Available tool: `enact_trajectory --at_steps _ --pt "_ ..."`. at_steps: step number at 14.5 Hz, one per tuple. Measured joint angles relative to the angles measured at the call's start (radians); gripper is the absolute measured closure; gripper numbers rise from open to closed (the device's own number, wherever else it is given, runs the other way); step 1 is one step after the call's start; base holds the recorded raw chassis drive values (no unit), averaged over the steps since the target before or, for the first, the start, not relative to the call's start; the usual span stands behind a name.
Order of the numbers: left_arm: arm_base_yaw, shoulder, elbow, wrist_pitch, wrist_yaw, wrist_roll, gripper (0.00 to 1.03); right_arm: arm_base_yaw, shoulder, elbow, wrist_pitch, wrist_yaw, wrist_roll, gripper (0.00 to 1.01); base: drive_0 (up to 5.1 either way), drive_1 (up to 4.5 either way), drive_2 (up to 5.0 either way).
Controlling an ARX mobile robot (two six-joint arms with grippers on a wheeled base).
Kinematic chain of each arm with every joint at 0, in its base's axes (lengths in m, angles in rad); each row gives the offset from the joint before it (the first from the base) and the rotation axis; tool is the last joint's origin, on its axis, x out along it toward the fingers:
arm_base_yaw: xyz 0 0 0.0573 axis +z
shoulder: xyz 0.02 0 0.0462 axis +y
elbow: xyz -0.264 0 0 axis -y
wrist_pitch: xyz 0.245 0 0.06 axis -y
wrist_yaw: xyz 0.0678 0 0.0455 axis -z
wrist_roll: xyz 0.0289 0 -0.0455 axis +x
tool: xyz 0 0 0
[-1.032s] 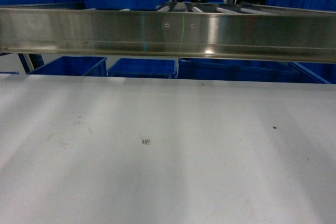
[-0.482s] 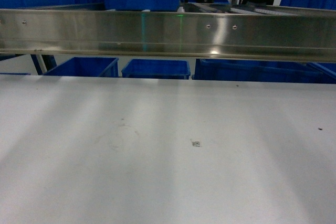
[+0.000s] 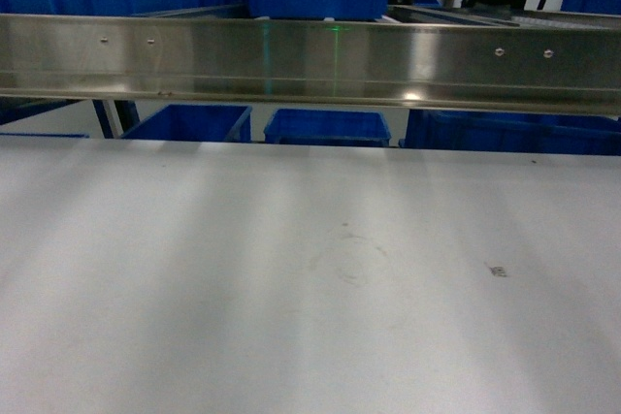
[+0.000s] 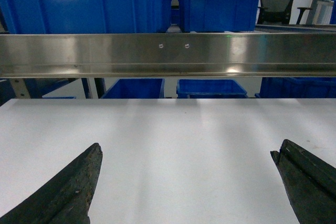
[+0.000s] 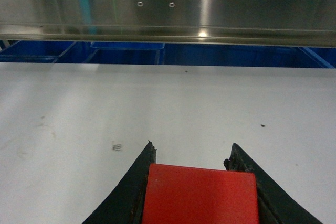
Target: Place magnetic block on left shelf second layer
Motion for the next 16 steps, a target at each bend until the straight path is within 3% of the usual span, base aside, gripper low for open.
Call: enact_trajectory --at_steps 16 --pt "0.000 0.000 0.000 0.001 0.000 0.000 0.05 0.001 -0.004 0.000 -0.002 -0.002 0.000 0.67 0.0 0.00 0.0"
